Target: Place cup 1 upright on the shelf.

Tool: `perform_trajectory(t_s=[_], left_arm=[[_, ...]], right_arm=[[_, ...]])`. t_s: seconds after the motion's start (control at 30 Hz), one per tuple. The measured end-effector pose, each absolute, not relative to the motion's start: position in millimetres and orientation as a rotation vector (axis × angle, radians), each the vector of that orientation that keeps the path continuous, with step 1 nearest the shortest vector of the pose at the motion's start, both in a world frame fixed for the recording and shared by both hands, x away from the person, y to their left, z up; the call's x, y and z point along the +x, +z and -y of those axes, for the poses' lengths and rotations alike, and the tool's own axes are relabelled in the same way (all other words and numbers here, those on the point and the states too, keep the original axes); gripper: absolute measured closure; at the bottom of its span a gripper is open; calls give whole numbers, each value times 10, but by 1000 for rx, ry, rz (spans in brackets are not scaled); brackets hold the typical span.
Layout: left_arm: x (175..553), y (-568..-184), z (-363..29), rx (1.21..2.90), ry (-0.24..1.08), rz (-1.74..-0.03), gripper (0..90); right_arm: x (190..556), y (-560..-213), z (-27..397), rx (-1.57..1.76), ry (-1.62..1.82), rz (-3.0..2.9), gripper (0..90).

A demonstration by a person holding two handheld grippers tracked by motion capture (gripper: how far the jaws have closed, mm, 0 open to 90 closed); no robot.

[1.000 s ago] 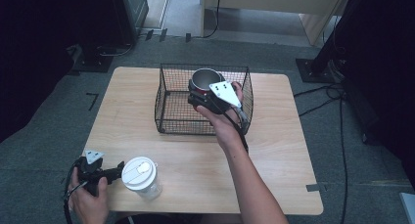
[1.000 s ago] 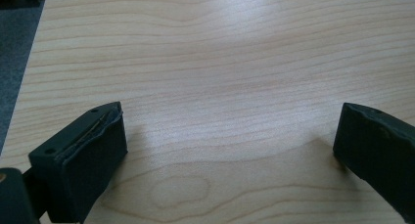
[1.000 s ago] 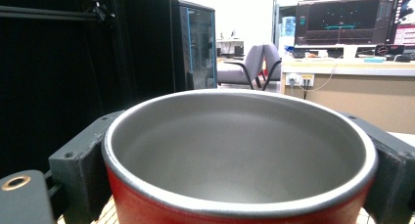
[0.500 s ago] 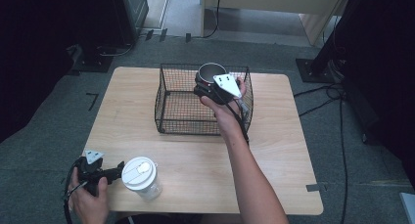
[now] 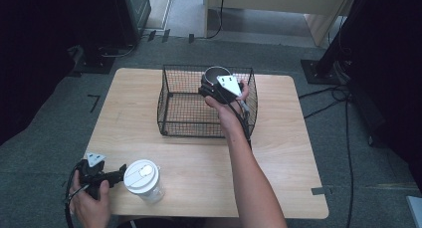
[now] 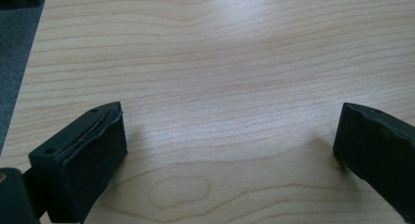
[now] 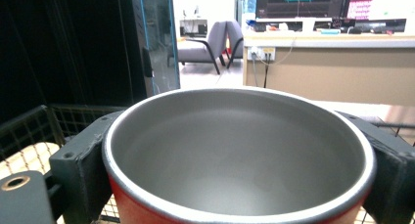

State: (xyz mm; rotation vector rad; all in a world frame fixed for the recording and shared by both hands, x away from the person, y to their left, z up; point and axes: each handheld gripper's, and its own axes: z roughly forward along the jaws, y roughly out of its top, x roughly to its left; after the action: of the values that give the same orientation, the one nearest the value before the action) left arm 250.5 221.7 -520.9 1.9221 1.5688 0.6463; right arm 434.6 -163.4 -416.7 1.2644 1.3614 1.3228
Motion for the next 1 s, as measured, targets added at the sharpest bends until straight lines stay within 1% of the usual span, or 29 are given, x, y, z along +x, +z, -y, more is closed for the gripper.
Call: perform_trajectory(t_s=[0.57, 0.8, 0.83, 0.87, 0.9, 1.0], left_arm=[[2505, -5209, -2217, 1922, 646, -1568, 0], [2505, -5209, -2217, 1922, 646, -1568, 0], [2505, -5209, -2217, 1922, 646, -1569, 0], [2505, -5209, -2218, 1923, 646, -1568, 0], [2505, -5209, -2218, 1922, 646, -1568, 0], [2505, -5209, -2217, 1922, 646, -1569, 0]], right_arm=[[4497, -4452, 1614, 1327, 1226, -1437, 64], [4488, -4443, 1636, 1341, 1240, -1442, 63], [4482, -4440, 1636, 1333, 1242, -1450, 57], [4473, -4432, 1635, 1313, 1254, -1460, 16], [4467, -4421, 1632, 1300, 1254, -1466, 0], [4452, -4371, 1643, 1303, 1272, -1450, 0]])
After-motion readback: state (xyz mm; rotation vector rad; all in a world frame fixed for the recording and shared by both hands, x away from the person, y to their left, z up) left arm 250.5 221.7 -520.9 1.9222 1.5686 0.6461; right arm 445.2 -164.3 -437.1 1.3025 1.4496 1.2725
